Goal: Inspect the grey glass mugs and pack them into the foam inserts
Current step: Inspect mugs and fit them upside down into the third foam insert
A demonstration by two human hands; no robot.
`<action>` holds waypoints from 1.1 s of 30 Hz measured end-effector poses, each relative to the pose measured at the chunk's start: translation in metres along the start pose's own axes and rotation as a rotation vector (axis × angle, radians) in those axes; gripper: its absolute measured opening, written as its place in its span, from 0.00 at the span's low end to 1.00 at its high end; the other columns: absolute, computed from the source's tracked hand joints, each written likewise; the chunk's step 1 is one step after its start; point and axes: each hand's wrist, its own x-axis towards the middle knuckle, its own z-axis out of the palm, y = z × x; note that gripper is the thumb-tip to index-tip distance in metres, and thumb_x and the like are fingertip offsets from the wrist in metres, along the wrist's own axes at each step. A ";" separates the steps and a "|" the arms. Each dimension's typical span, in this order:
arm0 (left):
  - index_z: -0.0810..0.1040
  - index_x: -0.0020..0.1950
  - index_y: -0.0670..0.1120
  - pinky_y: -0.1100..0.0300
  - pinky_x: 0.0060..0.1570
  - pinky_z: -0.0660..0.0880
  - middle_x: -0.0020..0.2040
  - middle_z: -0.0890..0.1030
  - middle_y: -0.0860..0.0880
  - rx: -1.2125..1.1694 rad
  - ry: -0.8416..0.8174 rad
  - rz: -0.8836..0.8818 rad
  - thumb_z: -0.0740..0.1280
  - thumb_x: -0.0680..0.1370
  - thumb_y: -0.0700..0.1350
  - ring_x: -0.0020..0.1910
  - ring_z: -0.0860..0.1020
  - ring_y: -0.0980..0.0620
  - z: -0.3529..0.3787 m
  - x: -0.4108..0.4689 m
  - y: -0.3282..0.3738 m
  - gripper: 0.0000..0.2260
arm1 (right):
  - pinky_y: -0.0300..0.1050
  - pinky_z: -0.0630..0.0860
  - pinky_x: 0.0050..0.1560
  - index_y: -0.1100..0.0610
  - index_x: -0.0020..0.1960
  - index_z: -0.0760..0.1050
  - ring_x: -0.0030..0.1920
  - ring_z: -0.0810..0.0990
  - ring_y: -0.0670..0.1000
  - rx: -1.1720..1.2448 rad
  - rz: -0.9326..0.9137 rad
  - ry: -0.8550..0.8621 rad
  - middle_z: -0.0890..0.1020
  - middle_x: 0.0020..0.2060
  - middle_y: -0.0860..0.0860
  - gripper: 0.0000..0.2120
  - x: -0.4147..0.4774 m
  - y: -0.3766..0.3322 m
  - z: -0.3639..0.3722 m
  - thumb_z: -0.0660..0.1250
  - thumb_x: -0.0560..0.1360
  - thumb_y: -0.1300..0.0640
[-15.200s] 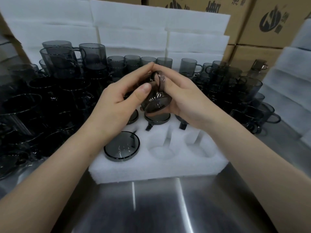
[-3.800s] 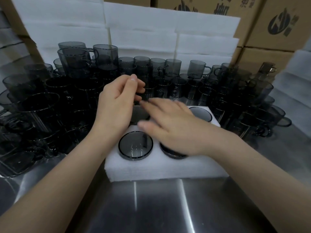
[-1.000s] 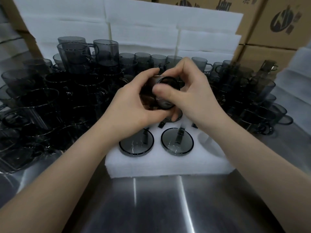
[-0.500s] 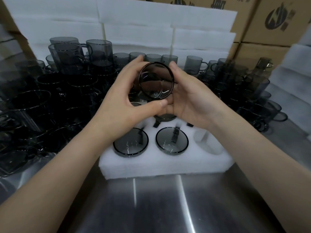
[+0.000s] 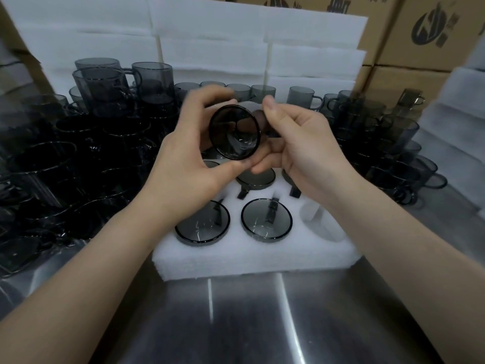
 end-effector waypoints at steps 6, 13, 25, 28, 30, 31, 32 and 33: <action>0.62 0.59 0.51 0.56 0.54 0.76 0.53 0.81 0.45 -0.231 -0.065 -0.058 0.70 0.72 0.36 0.53 0.81 0.46 -0.002 0.000 -0.004 0.23 | 0.42 0.77 0.28 0.62 0.67 0.71 0.27 0.79 0.52 0.076 0.117 -0.125 0.81 0.37 0.54 0.21 0.002 -0.002 -0.005 0.60 0.80 0.49; 0.65 0.74 0.49 0.63 0.67 0.68 0.68 0.72 0.55 0.011 -0.069 -0.074 0.72 0.70 0.49 0.68 0.71 0.62 -0.003 0.001 -0.001 0.33 | 0.45 0.80 0.35 0.55 0.57 0.75 0.35 0.83 0.52 -0.015 0.114 -0.211 0.84 0.42 0.52 0.11 -0.002 -0.001 -0.002 0.69 0.75 0.56; 0.63 0.77 0.52 0.80 0.58 0.63 0.58 0.76 0.60 0.296 0.003 -0.067 0.78 0.67 0.50 0.60 0.73 0.66 0.002 0.001 0.005 0.42 | 0.43 0.74 0.23 0.54 0.42 0.67 0.24 0.77 0.51 -0.173 -0.054 -0.026 0.78 0.29 0.45 0.11 -0.008 0.003 0.019 0.62 0.81 0.52; 0.62 0.77 0.49 0.82 0.60 0.59 0.63 0.73 0.59 0.320 -0.008 -0.013 0.77 0.67 0.48 0.63 0.66 0.69 0.002 0.001 0.006 0.41 | 0.44 0.74 0.24 0.53 0.41 0.66 0.26 0.77 0.51 -0.123 0.000 -0.027 0.77 0.31 0.48 0.12 -0.006 0.002 0.018 0.61 0.82 0.50; 0.61 0.77 0.45 0.78 0.65 0.58 0.70 0.70 0.54 0.345 -0.026 0.044 0.78 0.68 0.46 0.68 0.64 0.66 0.003 0.001 0.006 0.42 | 0.43 0.74 0.25 0.52 0.40 0.67 0.28 0.77 0.50 -0.040 0.057 -0.015 0.74 0.33 0.50 0.13 -0.003 0.001 0.017 0.60 0.82 0.51; 0.61 0.77 0.43 0.74 0.69 0.58 0.73 0.68 0.50 0.370 -0.046 0.090 0.78 0.69 0.45 0.71 0.64 0.62 0.003 0.001 0.007 0.41 | 0.44 0.74 0.26 0.52 0.39 0.66 0.29 0.77 0.50 0.014 0.086 -0.002 0.73 0.33 0.50 0.13 -0.002 0.000 0.016 0.60 0.82 0.51; 0.61 0.76 0.41 0.69 0.72 0.57 0.74 0.66 0.47 0.400 -0.072 0.142 0.77 0.69 0.44 0.74 0.63 0.56 0.004 0.001 0.007 0.40 | 0.48 0.76 0.29 0.52 0.38 0.66 0.32 0.76 0.51 0.065 0.113 0.005 0.73 0.33 0.51 0.14 -0.002 -0.001 0.015 0.60 0.82 0.51; 0.61 0.76 0.40 0.63 0.74 0.56 0.76 0.64 0.44 0.421 -0.096 0.185 0.76 0.70 0.44 0.76 0.61 0.52 0.005 0.001 0.007 0.39 | 0.54 0.78 0.34 0.52 0.38 0.67 0.35 0.77 0.52 0.104 0.134 -0.003 0.73 0.33 0.51 0.14 -0.001 -0.002 0.013 0.60 0.82 0.52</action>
